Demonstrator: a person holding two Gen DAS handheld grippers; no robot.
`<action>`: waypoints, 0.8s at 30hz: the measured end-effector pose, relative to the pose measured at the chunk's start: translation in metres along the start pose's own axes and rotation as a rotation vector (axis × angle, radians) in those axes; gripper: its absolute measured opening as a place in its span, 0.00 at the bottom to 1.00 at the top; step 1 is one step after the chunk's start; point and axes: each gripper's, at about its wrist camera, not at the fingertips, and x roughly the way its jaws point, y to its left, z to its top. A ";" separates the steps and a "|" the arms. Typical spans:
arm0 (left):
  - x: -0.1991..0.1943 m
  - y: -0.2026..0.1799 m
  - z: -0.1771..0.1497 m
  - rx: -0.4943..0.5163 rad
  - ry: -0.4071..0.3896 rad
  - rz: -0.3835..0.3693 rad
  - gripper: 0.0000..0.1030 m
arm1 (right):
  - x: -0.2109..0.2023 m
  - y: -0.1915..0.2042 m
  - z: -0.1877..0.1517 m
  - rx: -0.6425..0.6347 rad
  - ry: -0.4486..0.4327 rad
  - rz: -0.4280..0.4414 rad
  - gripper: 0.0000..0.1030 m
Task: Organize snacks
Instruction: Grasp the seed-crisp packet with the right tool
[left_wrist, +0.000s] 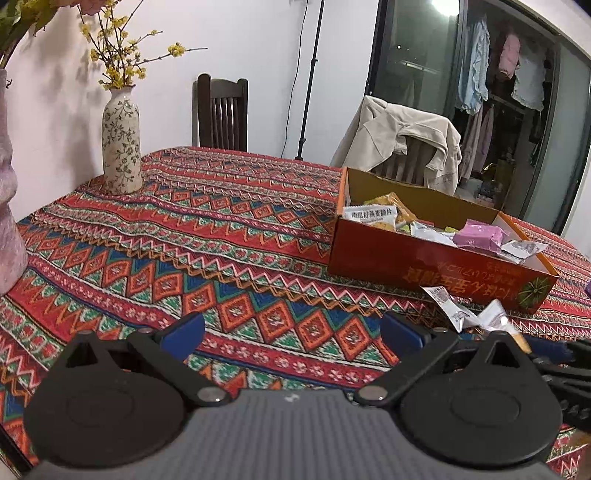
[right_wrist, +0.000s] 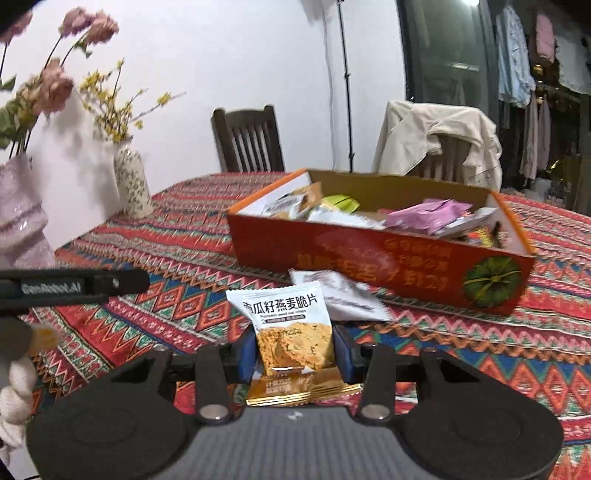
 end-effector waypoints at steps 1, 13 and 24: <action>0.001 -0.003 0.000 -0.001 0.005 0.001 1.00 | -0.004 -0.006 0.000 0.009 -0.010 -0.004 0.41; 0.005 -0.042 0.000 0.039 0.006 -0.019 1.00 | -0.005 -0.067 0.005 0.088 -0.036 -0.102 0.40; 0.038 -0.090 0.009 0.098 0.047 -0.056 1.00 | 0.013 -0.100 0.000 0.152 -0.059 -0.156 0.40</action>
